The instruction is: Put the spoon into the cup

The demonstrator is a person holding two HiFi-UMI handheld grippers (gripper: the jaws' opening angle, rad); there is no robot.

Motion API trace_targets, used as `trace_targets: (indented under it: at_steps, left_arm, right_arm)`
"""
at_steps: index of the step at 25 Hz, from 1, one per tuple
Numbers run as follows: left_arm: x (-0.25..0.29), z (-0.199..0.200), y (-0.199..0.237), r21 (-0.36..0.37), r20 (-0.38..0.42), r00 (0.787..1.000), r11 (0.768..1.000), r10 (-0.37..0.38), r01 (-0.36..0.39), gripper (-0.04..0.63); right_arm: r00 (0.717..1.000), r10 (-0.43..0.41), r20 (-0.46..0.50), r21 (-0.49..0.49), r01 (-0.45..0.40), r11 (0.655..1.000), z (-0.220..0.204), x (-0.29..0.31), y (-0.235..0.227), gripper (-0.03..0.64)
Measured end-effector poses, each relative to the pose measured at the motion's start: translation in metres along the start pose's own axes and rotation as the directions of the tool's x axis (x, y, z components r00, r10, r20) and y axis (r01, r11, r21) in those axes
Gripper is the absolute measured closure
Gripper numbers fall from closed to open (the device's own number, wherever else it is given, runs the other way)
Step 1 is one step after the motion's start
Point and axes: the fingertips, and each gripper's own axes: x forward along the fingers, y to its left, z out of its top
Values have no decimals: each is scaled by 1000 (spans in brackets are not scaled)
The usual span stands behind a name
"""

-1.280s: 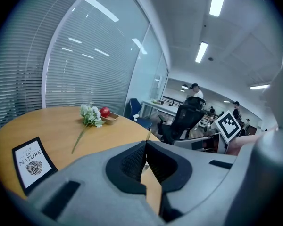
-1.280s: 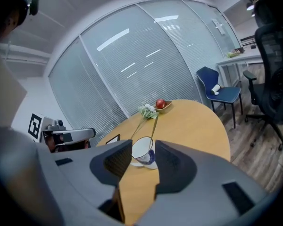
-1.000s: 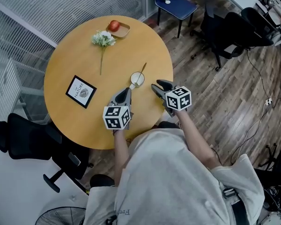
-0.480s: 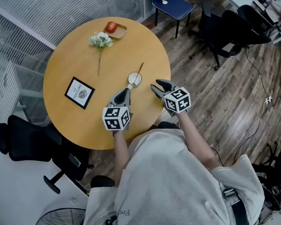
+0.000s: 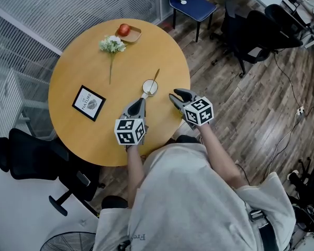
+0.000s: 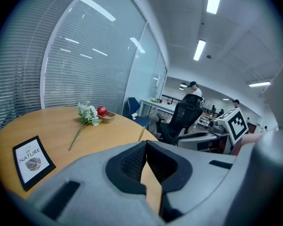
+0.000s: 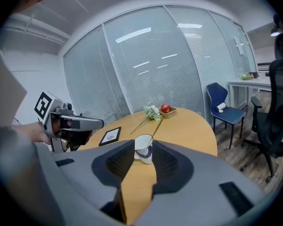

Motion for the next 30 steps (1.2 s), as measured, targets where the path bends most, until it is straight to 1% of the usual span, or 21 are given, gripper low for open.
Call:
trace_targets:
  at_steps: [10,15,22,30]
  left_arm:
    - [2,1,-1,6,0,1000,1000,4,-4,588]
    - [4,0,-4,14,-6,1000,1000,-2,2,588]
    - [1,-2,-3,20,-14,1000,1000,2,-2,588]
    - [3,-4,1,13,-19,1000,1000,7,-6,588]
  right_arm:
    - [1000,11,7,-5,-11,1000,1,-2,1,561]
    - [1000,9,2,1,-9,1000,-4,-4,2,620]
    - [1000,10,0,11,-10,1000,-6,-3,3,620]
    - [1000,10,-24,0,-10,1000,-9,1,4,620]
